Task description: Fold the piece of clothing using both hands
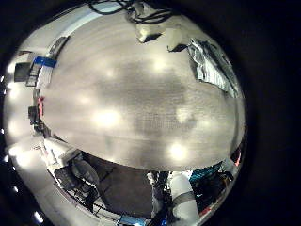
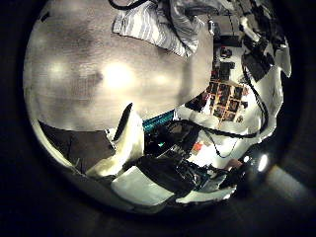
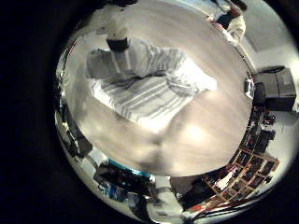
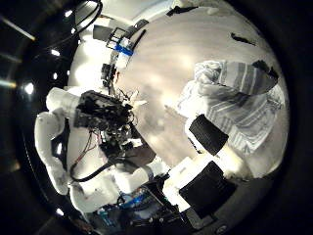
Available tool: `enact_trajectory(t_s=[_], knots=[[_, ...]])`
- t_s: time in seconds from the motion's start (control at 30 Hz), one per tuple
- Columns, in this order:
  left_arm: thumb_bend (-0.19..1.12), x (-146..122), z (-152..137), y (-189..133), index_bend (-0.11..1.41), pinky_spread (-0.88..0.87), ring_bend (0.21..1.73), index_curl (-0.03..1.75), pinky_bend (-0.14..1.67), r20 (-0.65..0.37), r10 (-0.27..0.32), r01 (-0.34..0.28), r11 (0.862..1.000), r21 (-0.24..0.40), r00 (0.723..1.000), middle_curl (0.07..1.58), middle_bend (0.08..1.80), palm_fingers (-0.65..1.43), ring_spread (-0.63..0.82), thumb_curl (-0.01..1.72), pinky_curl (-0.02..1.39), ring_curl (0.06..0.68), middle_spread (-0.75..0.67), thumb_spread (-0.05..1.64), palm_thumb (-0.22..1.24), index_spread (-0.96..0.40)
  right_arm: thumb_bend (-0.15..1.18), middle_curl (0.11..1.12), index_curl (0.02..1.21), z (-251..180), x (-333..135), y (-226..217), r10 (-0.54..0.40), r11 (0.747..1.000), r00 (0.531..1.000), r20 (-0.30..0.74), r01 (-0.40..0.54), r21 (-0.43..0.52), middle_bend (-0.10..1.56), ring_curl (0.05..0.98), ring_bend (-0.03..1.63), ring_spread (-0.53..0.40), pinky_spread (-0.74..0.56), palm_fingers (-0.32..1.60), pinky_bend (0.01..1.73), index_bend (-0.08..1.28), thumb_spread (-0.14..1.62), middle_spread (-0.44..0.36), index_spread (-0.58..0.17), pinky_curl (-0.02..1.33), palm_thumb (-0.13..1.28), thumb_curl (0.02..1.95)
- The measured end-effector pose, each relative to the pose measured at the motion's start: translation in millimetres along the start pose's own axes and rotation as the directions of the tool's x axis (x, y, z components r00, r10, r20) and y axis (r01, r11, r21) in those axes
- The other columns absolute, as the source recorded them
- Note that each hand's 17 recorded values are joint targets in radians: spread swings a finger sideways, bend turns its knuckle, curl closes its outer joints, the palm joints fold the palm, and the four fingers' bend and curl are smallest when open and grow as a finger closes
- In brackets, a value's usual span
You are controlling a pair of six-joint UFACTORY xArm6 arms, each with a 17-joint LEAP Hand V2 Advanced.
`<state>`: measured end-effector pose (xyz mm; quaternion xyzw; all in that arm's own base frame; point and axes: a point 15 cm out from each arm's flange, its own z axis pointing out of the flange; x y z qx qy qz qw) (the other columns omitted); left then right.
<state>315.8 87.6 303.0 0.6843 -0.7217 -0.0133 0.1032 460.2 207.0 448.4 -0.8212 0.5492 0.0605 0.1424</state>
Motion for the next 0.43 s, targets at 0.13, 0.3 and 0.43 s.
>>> enact_trajectory(t_s=[0.13,0.3,0.43], knots=[[-0.01,16,-9,3,0.18,0.52,0.57,0.35,0.32,0.012,-0.004,0.004,1.0,-0.001,1.0,0.28,0.18,0.05,0.52,0.31,0.32,0.225,0.38,1.21,0.44,0.1,-0.02,0.38,0.49,-45,47,23,0.048,0.998,0.999,-0.02,-0.047,0.036,0.42,0.312,0.94,0.049,0.39,0.22,0.92,0.25,1.2,-0.201,-0.512,0.54,0.73,0.61],[-0.02,28,-16,11,0.18,0.51,0.57,0.36,0.32,0.019,-0.017,0.017,1.0,0.003,1.0,0.29,0.18,0.05,0.52,0.31,0.32,0.223,0.38,1.21,0.44,0.09,-0.02,0.37,0.47,-74,94,53,0.08,0.996,0.996,-0.037,-0.079,0.034,0.39,0.283,0.88,0.081,0.44,0.21,0.85,0.26,1.19,-0.175,-0.513,0.5,0.7,0.6],[-0.02,39,-16,17,0.18,0.51,0.57,0.36,0.32,0.021,-0.01,0.01,1.0,-0.002,1.0,0.29,0.18,0.05,0.51,0.31,0.32,0.224,0.38,1.21,0.45,0.09,-0.01,0.36,0.46,-100,122,71,0.118,0.991,0.992,-0.04,-0.115,0.074,0.36,0.258,0.84,0.094,0.46,0.24,0.81,0.26,1.19,-0.157,-0.513,0.47,0.69,0.59]])
